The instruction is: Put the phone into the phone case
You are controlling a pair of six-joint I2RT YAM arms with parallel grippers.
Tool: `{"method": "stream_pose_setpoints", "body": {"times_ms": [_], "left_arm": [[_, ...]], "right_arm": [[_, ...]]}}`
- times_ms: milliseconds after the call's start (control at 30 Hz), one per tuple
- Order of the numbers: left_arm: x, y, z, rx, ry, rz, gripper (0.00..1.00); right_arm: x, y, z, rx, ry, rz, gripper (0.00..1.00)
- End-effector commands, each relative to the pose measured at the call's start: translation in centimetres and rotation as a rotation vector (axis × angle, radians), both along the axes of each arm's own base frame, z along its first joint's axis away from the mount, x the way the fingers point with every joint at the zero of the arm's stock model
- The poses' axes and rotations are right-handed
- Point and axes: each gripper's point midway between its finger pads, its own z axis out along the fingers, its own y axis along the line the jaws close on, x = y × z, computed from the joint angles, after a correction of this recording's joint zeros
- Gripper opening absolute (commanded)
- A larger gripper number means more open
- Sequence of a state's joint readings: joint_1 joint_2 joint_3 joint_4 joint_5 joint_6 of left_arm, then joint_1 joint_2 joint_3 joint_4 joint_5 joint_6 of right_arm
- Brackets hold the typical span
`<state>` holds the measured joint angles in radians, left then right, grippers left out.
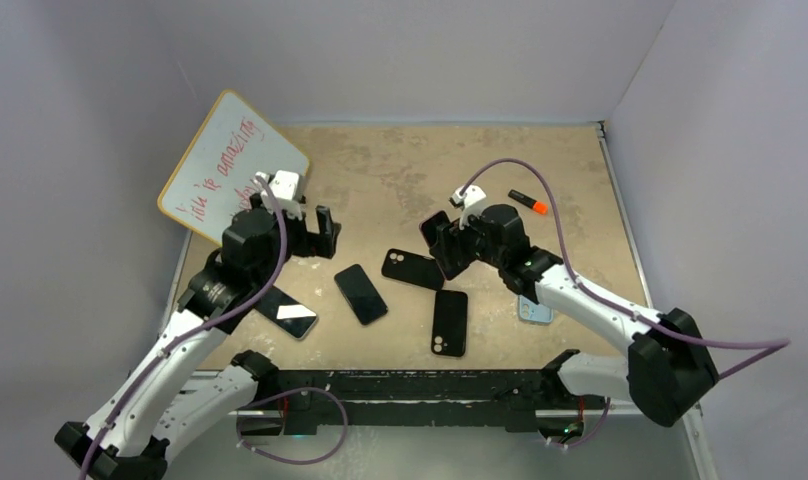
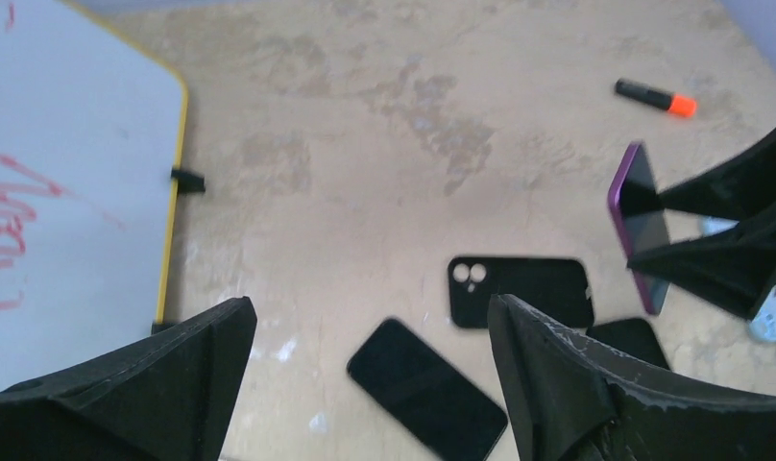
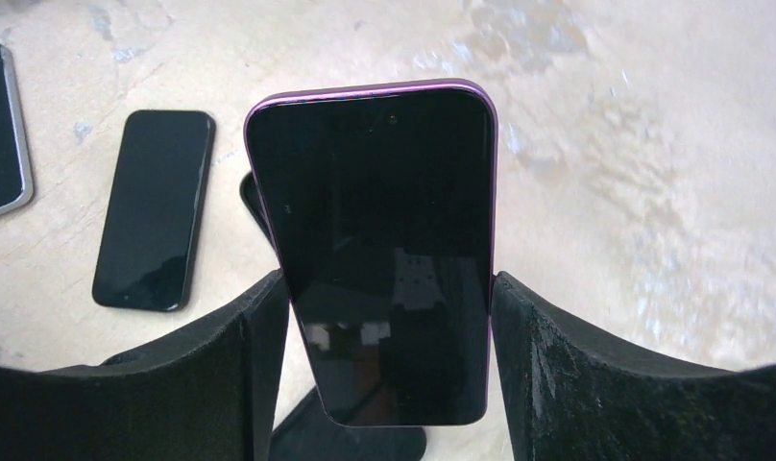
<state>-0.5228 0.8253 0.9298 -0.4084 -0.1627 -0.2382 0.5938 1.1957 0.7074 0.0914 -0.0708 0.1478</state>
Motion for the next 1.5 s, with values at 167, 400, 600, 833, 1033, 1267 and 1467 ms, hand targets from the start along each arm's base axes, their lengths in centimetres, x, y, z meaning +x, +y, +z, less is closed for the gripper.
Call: {"method": "stream_pose_setpoints", "body": {"times_ms": [167,400,600,833,1033,1267,1467], "left_arm": [[-3.3,3.4,-4.6,0.035,0.064,0.088,0.96],[-3.5,3.6,-4.0,0.029,0.040,0.088,0.96],[-3.6,3.5,-4.3,0.029,0.057,0.085,0.96],[-3.6,3.5,-4.3,0.027,0.054,0.085,0.96],[-3.6,3.4,-4.4,0.018,0.063,0.086,0.96],[-3.6,3.6,-4.4,0.022,0.060,0.091,0.96],[-3.6,3.5,-4.6,0.023,0.065,0.091,0.96]], "right_arm": [[2.6,6.7,3.9,0.022,-0.361,0.433,0.41],[1.5,9.7,1.7,0.051,-0.324,0.659,0.41],[0.1,10.3,-0.3,0.057,-0.237,0.769,0.42],[-1.0,10.1,-2.3,0.024,-0.205,0.856,0.44],[-0.8,9.6,-4.1,-0.011,-0.179,0.847,0.44],[0.5,8.3,-4.8,-0.033,-0.187,0.779,0.45],[0.8,7.7,-4.7,-0.031,-0.193,0.761,0.44]]}}
